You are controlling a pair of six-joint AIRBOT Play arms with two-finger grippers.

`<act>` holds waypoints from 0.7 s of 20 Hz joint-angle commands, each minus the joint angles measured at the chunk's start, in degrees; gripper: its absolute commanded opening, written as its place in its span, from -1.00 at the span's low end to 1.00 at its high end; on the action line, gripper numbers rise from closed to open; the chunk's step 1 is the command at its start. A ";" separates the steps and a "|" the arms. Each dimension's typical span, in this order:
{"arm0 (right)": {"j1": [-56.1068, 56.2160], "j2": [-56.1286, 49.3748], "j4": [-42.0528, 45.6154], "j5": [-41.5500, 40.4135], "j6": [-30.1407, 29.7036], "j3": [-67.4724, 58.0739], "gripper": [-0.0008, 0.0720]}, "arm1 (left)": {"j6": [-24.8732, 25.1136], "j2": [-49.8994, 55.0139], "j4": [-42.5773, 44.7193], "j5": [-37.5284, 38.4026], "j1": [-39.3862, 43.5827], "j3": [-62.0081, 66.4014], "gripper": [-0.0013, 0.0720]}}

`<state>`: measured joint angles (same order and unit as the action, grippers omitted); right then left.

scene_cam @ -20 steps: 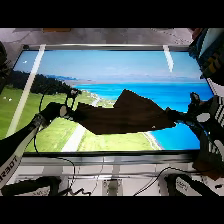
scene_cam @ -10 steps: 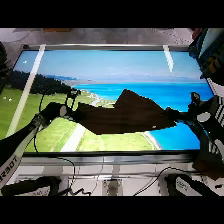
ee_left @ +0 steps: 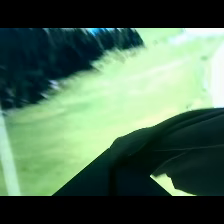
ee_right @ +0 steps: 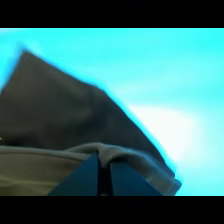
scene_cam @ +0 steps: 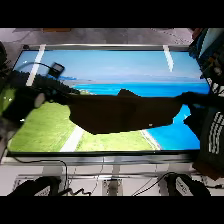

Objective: Fold the clothes and pants, and hang the long-sleeved shirts on hangers.

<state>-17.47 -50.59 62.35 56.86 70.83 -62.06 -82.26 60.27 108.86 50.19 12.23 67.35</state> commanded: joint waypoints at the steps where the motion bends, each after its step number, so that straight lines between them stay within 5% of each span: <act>1: 0.02 9.16 0.46 1.60 0.00 -11.56 -0.92 | 0.42 -12.94 3.21 -6.51 -3.54 4.55 -0.93; 7: 0.02 22.93 0.42 1.49 0.09 -23.37 -0.92 | 0.42 -34.84 3.19 -19.08 -5.79 4.55 -0.93; 14: 0.00 33.03 0.39 -2.60 0.35 -28.22 -0.92 | -1.99 -49.68 3.08 -18.91 -5.79 4.52 -0.94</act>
<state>-17.45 -20.75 62.70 56.99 70.98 -88.53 -82.56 15.42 112.14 31.86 6.50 71.83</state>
